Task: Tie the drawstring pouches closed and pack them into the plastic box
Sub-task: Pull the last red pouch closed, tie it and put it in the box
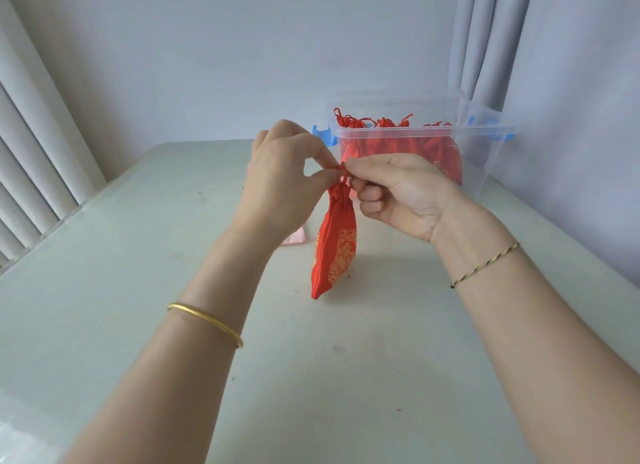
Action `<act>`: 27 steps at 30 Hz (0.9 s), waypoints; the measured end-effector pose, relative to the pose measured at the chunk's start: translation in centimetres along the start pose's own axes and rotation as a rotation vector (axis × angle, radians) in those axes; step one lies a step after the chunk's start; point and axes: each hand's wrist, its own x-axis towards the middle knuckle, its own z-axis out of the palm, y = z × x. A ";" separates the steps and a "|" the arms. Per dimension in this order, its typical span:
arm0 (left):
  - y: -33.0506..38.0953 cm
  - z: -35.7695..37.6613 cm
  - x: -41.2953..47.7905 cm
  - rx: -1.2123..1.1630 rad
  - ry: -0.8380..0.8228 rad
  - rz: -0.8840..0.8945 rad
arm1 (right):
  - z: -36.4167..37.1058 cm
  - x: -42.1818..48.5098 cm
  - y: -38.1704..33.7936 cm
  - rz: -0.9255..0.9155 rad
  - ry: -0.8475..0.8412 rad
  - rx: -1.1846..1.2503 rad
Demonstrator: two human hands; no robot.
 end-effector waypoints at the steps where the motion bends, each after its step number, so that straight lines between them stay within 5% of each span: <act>1: -0.2 -0.1 0.0 -0.020 0.006 -0.020 | -0.2 0.0 -0.1 -0.038 0.020 -0.077; 11: -1.0 1.0 -0.3 -0.212 -0.157 -0.213 | -2.6 0.5 0.7 -0.259 0.228 -0.722; 16: -0.9 0.8 -0.3 -0.410 -0.180 -0.241 | -3.2 -0.1 -0.4 -0.195 0.253 -0.655; 23: 0.3 1.6 1.6 -0.621 -0.255 -0.214 | -3.7 -1.7 -2.1 -0.080 -0.085 -0.670; 27: 2.0 2.1 4.0 -0.660 -0.300 -0.197 | -4.2 -1.7 -3.0 -0.098 0.014 -0.685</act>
